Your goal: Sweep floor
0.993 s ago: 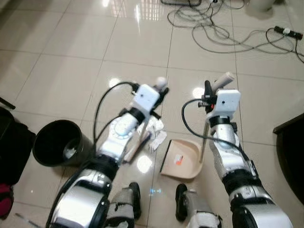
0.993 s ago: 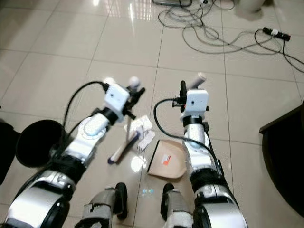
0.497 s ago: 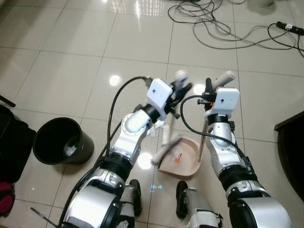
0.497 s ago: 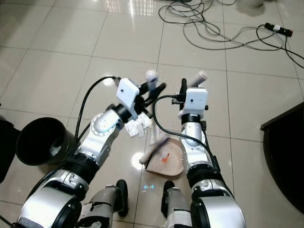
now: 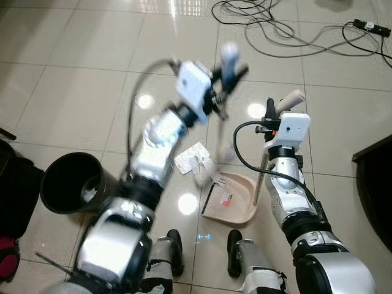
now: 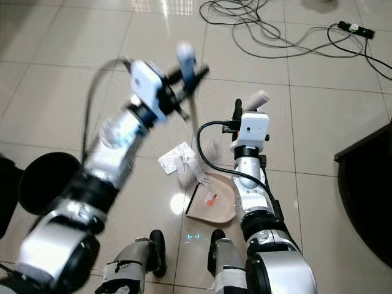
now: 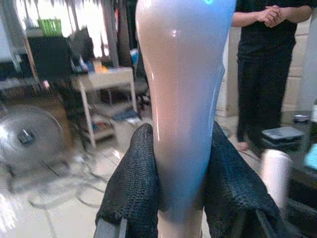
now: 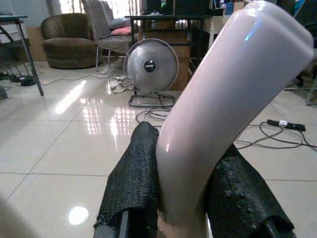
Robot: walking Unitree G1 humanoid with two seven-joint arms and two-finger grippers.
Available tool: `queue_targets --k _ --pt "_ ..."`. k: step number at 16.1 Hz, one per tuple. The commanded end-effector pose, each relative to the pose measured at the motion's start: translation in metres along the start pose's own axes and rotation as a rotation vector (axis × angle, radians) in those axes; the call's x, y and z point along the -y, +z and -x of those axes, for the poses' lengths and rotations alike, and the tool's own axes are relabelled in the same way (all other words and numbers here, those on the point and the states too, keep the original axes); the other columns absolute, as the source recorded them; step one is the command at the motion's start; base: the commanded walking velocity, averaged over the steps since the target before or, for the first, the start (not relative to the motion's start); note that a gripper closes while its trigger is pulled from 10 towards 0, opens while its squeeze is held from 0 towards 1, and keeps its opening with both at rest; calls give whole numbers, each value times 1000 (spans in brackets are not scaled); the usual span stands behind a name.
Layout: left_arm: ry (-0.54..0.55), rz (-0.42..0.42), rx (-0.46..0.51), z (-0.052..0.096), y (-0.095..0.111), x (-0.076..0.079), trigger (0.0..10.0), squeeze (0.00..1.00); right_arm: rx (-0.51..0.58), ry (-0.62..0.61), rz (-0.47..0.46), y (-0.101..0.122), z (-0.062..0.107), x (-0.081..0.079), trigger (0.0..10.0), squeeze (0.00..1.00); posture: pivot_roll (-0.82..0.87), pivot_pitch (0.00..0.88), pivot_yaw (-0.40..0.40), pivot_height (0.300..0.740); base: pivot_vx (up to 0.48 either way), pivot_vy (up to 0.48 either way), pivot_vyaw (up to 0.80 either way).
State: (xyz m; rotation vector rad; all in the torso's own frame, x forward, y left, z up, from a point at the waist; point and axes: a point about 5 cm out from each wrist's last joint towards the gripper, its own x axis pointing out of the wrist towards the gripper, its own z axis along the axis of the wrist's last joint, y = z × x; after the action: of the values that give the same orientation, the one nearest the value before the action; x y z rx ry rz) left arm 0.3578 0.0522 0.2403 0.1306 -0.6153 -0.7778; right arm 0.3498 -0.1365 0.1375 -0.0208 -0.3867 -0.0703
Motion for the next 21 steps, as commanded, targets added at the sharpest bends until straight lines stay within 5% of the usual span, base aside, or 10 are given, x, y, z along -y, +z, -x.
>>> queue_targets --k 1,5,7,8,10,12,17,21 --pt "5 -5 7 1 -1 1 10000 0 -63 6 -5 -12 11 -4 10000 0 156 350 57 740 0 0 0" --pt "-111 -117 -122 11 -28 27 10000 0 -58 10 -10 -13 14 -6 10000 0 136 348 64 740 0 0 0" --pt "-177 -175 -223 26 -55 56 10000 0 -51 17 -15 -13 18 -10 10000 0 112 343 82 740 0 0 0" --pt "-197 -146 -235 31 -63 74 10000 0 -46 20 -18 -13 21 -13 10000 0 88 338 88 740 0 0 0" --pt "-213 -123 -231 31 -65 85 10000 0 -43 22 -20 -13 23 -14 10000 0 80 341 90 740 0 0 0" --pt "-197 -12 -222 28 -68 103 10000 0 -44 26 -21 -14 27 -13 10000 0 73 344 93 740 0 0 0" --pt "-155 162 -144 21 -58 95 10000 0 -57 31 -21 -16 27 -15 10000 0 81 348 87 740 0 0 0" --pt "-204 115 -74 18 -43 71 10000 0 -62 34 -23 -15 26 -16 10000 0 89 345 88 740 0 0 0"
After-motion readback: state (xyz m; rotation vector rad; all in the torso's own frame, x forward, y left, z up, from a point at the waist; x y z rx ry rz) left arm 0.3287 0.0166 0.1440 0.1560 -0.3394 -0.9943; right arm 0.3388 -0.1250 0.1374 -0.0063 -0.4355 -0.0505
